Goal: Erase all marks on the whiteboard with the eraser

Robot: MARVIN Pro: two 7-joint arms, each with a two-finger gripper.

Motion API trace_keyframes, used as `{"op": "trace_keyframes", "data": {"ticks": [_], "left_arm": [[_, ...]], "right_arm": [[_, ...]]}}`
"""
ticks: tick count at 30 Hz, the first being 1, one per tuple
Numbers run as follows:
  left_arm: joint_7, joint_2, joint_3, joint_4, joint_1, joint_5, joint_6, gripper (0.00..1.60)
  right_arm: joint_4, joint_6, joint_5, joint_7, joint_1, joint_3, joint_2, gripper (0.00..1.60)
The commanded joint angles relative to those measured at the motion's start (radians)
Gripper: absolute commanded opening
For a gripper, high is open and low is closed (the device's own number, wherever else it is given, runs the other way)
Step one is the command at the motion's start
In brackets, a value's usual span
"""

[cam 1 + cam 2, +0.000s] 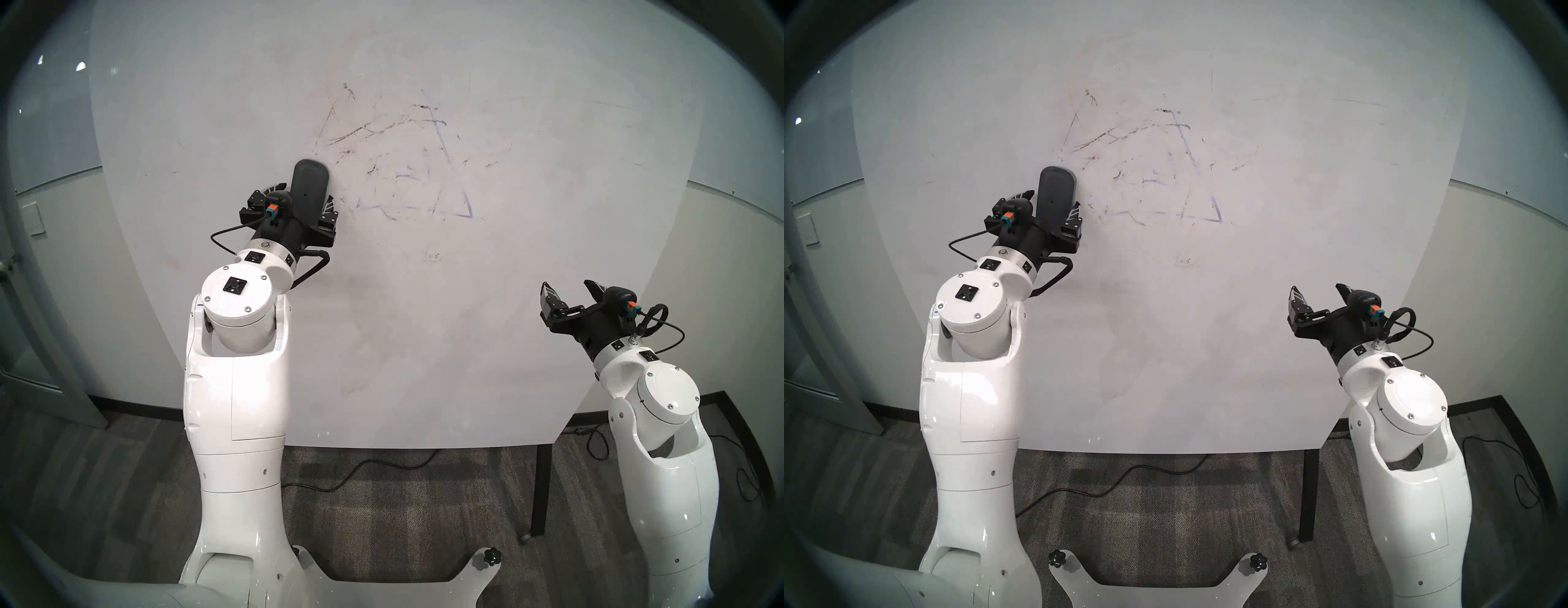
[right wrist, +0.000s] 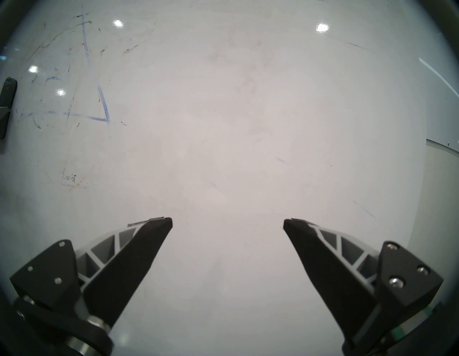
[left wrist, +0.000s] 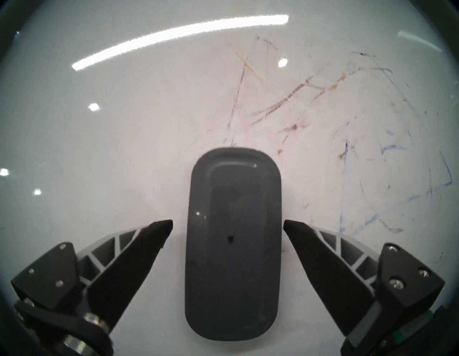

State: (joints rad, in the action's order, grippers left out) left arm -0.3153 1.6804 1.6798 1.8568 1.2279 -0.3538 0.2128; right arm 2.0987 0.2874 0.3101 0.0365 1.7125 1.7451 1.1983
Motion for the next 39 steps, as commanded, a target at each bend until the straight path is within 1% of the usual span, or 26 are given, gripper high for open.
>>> {"op": "trace_keyframes", "data": {"ticks": [1,2,3,4,12,18,23,29,32,35,39], "left_arm": [[0.004,-0.006,0.0,0.004,-0.048,0.002,-0.021,0.58],[-0.004,-0.005,-0.003,0.012,-0.042,0.006,-0.023,0.3],[-0.004,-0.005,-0.003,0.012,-0.042,0.006,-0.023,0.3],[-0.007,-0.004,-0.005,0.018,-0.037,0.006,-0.024,0.0],[-0.022,0.008,-0.036,0.061,0.018,0.005,-0.022,0.0],[-0.034,0.011,-0.071,0.056,0.034,-0.003,-0.026,0.0],[-0.025,0.015,-0.102,0.0,0.001,-0.019,-0.04,0.0],[-0.004,0.031,-0.125,-0.084,-0.063,-0.039,-0.049,0.0],[0.006,0.042,-0.141,-0.118,-0.082,-0.046,-0.056,0.0],[0.016,0.052,-0.16,-0.142,-0.091,-0.052,-0.066,0.0],[0.018,0.068,-0.19,-0.147,-0.084,-0.054,-0.075,0.0]], "right_arm": [[0.022,-0.004,0.0,0.002,-0.008,-0.001,-0.001,1.6],[0.022,-0.004,0.0,0.002,-0.008,-0.001,-0.001,1.6],[0.022,-0.004,0.0,0.002,-0.008,-0.001,-0.001,1.6],[0.022,-0.004,0.0,0.002,-0.008,-0.001,-0.001,1.6],[0.022,-0.004,0.0,0.002,-0.008,-0.001,-0.001,1.6],[0.023,-0.004,0.0,0.002,-0.008,-0.001,-0.001,1.6],[0.023,-0.004,0.0,0.002,-0.008,-0.001,-0.001,1.6],[0.022,-0.004,0.0,0.002,-0.008,-0.001,-0.001,1.6],[0.022,-0.004,0.0,0.002,-0.008,-0.001,-0.001,1.6],[0.022,-0.004,0.0,0.002,-0.008,-0.001,-0.001,1.6],[0.021,-0.004,0.0,0.002,-0.008,-0.001,-0.001,1.6]]}}
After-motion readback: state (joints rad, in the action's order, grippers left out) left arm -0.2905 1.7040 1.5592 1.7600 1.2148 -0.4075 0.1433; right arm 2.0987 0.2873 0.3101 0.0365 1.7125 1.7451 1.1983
